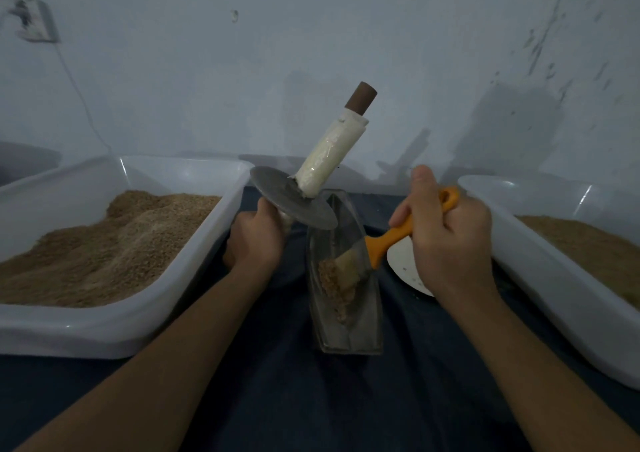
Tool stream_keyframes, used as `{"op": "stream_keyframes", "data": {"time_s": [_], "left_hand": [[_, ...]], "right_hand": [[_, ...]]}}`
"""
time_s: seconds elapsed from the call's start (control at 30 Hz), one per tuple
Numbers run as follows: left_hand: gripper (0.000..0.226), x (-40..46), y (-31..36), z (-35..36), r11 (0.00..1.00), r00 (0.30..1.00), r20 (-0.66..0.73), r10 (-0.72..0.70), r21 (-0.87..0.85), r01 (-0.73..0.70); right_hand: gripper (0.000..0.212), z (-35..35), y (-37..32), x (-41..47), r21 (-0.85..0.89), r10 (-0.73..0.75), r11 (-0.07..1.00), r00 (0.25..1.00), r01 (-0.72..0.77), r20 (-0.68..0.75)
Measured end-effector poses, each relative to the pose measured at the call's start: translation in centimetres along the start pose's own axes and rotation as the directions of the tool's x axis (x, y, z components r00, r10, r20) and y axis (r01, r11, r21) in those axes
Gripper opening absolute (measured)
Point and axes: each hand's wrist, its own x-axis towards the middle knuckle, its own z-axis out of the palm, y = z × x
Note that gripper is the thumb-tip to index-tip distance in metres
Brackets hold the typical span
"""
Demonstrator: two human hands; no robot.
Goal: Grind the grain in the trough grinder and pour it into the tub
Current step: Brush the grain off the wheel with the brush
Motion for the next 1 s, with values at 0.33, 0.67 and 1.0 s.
{"op": "stream_keyframes", "data": {"time_s": [0.33,0.67,1.0], "left_hand": [[0.053,-0.1,0.0,0.1,0.999,0.999,0.011,0.032,0.035,-0.032],[0.056,0.1,-0.6,0.3,0.995,0.998,0.012,0.067,0.074,-0.068],[0.049,1.2,-1.1,0.7,0.987,0.997,-0.013,0.080,0.137,-0.078]], "right_hand": [[0.063,0.7,0.0,-0.4,0.012,-0.004,1.000,0.998,0.003,0.069],[0.065,-0.3,-0.6,-0.3,0.068,-0.061,0.996,0.998,0.062,-0.015],[0.060,0.3,0.0,-0.7,-0.022,-0.072,0.997,0.995,0.071,-0.073]]}}
